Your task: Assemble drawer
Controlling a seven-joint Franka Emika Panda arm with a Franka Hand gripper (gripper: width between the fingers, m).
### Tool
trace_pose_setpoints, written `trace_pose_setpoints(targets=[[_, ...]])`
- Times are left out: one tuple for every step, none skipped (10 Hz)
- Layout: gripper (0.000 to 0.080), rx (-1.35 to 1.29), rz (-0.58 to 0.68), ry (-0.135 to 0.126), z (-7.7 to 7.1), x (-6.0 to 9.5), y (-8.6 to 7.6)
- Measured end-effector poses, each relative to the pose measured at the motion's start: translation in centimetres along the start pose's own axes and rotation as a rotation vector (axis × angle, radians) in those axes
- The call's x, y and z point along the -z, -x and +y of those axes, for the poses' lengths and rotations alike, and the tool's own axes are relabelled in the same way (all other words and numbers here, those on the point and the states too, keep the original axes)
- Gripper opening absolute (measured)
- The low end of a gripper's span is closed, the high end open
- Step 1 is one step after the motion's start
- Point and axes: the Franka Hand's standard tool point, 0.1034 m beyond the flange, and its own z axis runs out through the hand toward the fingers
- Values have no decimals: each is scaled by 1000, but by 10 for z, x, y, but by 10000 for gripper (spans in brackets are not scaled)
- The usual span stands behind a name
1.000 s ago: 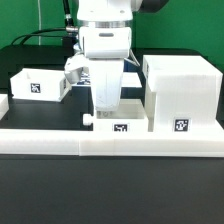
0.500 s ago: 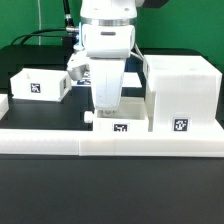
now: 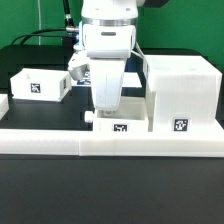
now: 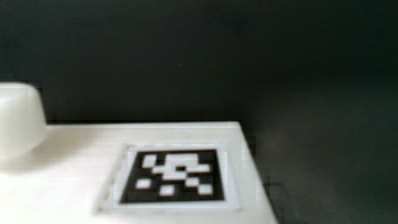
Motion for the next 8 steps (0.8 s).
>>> trace_pose_setpoints(targets=[[42, 13, -2, 0, 0, 0, -4], [42, 26, -7, 1, -1, 0, -6], [42, 20, -7, 1, 0, 0, -3], [42, 19, -7, 1, 0, 0, -3], [42, 22, -7, 2, -1, -1, -4], [42, 28, -5, 4, -2, -2, -7], [42, 30, -6, 2, -2, -2, -8], [42, 49, -13, -4, -2, -2, -10]])
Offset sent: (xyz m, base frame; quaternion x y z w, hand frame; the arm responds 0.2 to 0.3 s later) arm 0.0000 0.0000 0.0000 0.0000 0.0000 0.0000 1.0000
